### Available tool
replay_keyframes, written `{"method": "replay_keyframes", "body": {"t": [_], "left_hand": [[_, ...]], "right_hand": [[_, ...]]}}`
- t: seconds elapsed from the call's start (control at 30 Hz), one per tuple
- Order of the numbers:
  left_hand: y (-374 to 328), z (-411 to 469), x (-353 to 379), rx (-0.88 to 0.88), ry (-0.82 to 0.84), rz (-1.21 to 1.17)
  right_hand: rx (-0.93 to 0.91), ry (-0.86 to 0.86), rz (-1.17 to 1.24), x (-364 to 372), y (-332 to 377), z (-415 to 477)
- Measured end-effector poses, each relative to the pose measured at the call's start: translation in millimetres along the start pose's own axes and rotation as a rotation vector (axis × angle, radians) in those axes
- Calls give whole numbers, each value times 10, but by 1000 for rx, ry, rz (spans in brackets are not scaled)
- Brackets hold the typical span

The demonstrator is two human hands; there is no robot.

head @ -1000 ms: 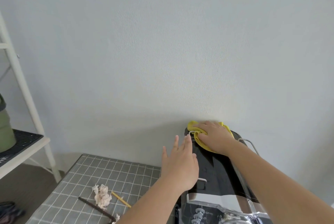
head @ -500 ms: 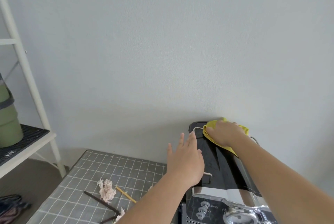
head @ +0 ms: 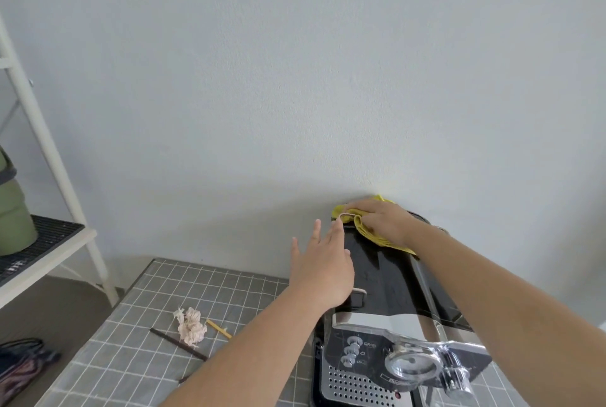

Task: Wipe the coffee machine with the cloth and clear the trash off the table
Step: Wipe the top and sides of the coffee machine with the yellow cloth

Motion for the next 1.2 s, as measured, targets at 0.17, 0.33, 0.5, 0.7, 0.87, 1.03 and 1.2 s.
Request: {"method": "replay_keyframes", "body": {"t": [0.17,0.33,0.5,0.7,0.87,1.03,1.2], "left_hand": [[-15,-6,-9,16,3,20],[-9,13,-6,15,12,60],[-10,23,-2,2,11,40],[18,31,7,12,-19,48],[5,7,-4,37,-40,95],[5,12,-24,33,-36,124],[-35,76,-44,54,20,151]], "right_hand": [[153,90,-41,44,12,306],[105,-81,-174,-7,-182,143],[132,-55,-423,167,-44,-230],[-251,23,-338,99,87,-1285],[-131,19,-335,31,-148,-700],[-71,-22,-408,163,86,-612],[-241,134,-138,-66,-57,-1123]]}}
Point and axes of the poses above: each hand's wrist, its own z-axis towards the middle knuckle, its own x-axis out of the palm, y = z × x, the point moved 1 cm from there along z, towards the middle knuckle, and after that the axes turned 13 degrees about -y, right-handed, at the moved point
